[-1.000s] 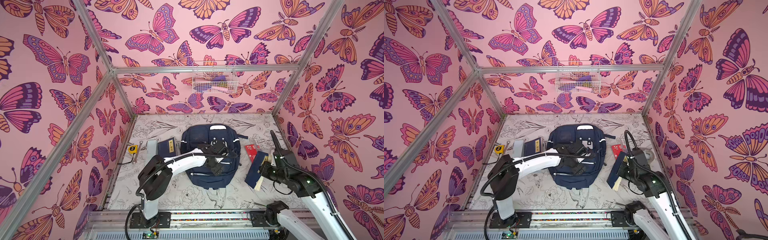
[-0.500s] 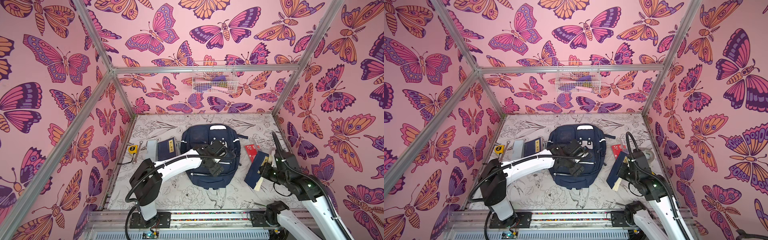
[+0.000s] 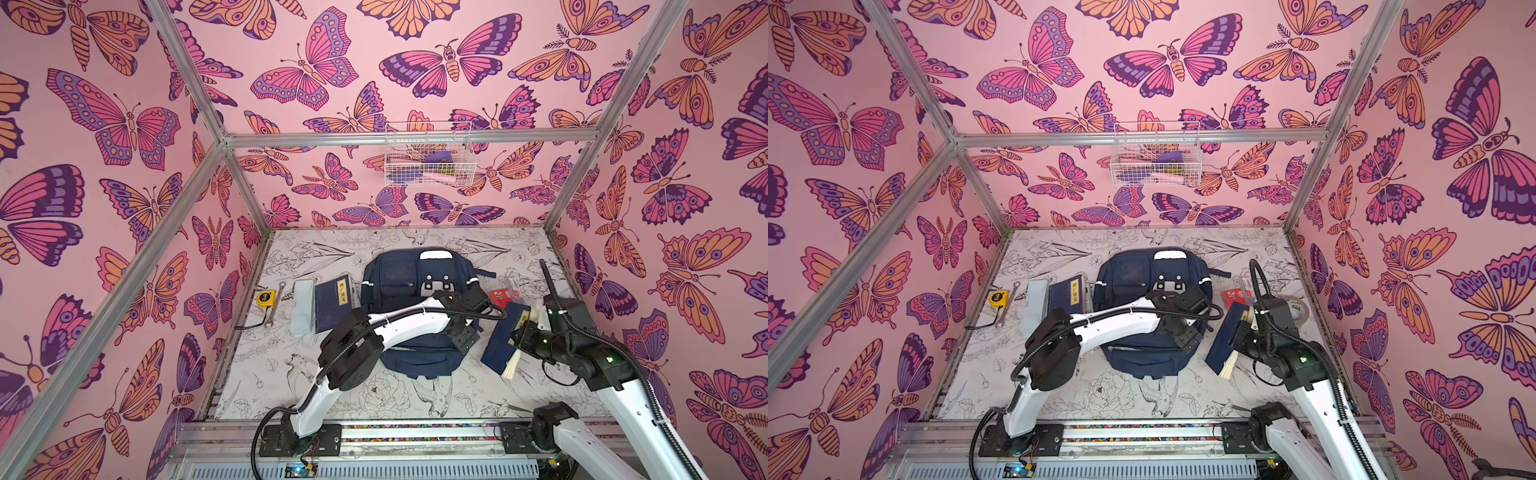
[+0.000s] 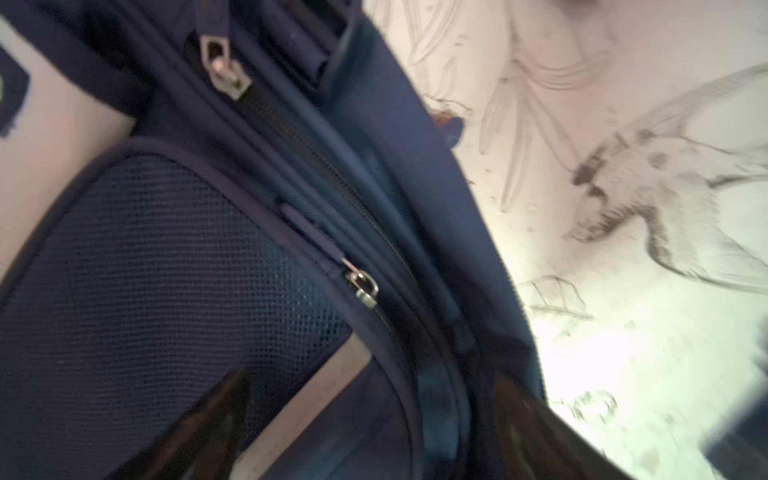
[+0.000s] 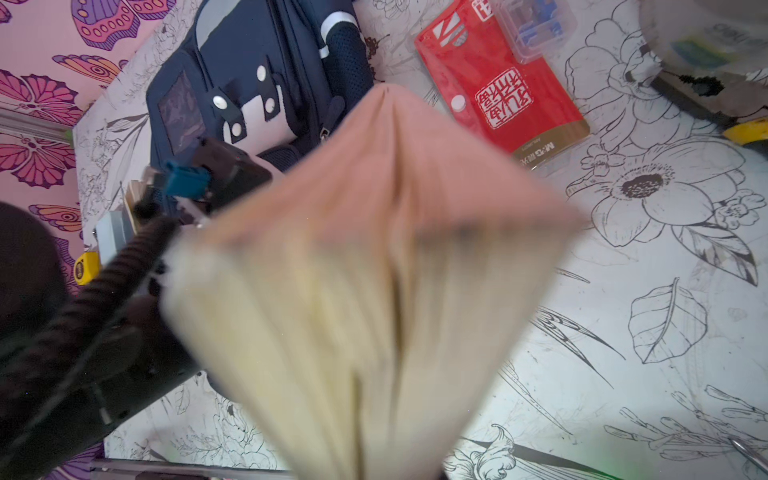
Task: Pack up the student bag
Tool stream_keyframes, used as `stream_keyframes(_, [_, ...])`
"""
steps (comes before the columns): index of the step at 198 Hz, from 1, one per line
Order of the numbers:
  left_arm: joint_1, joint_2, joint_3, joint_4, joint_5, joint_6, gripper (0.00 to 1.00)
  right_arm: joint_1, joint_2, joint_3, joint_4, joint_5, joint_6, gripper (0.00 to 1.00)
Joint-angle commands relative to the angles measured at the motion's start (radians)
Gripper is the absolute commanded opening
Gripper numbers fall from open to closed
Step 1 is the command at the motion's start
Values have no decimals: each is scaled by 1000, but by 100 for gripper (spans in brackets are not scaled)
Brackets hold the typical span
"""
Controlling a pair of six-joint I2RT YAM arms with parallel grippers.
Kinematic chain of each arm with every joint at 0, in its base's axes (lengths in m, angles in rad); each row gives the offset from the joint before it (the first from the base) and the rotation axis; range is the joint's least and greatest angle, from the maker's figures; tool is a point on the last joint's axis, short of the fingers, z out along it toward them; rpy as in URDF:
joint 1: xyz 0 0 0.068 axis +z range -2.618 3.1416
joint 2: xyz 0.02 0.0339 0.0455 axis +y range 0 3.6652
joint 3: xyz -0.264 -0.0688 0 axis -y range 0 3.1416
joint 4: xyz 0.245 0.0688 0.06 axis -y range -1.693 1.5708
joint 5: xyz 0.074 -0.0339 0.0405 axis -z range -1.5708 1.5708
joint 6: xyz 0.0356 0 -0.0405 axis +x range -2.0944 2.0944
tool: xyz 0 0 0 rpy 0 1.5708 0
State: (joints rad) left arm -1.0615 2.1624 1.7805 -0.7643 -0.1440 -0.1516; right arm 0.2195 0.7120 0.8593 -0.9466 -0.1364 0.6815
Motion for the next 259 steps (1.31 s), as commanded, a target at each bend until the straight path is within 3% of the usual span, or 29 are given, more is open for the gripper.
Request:
stream_keyframes(1, [-1,-1,-13,-84,-221,-113,74,-72,-10,76,-5,-102,-57,0])
stream_keyframes(28, [12,-22,11,-77,-238,-175,26,-133,59,88,-53,-200,-64,0])
stream_keyframes(54, [16,-27,81,-46,-204,-133,0,-157,87,141,-91,-218,-103,0])
stream_keyframes(82, [56,-33,195,-49,-99,-87,0,-157,49,150,-64,-240,-101,0])
stream_keyframes(95, [92,-48,242,-57,-25,-96,0,-160,9,144,5,-324,-79,0])
stream_keyframes(115, [161,-66,294,-64,147,-142,0,-159,-60,88,203,-543,-17,0])
stream_keyframes(145, [271,-85,346,-61,444,-206,0,-161,-124,-22,421,-653,75,0])
stream_keyframes(165, [329,-111,364,-54,545,-234,0,-163,-165,-152,711,-776,268,0])
stream_keyframes(185, [368,-137,363,-44,580,-236,0,-163,-179,-321,1240,-842,610,0])
stream_keyframes(204, [393,-138,362,-32,649,-241,0,-163,-136,-378,1456,-862,750,0])
stream_keyframes(220, [412,-135,357,-8,713,-261,0,-163,-107,-365,1441,-882,737,0])
stream_keyframes(259, [466,-159,293,123,813,-370,0,-163,-78,-264,1046,-892,472,0])
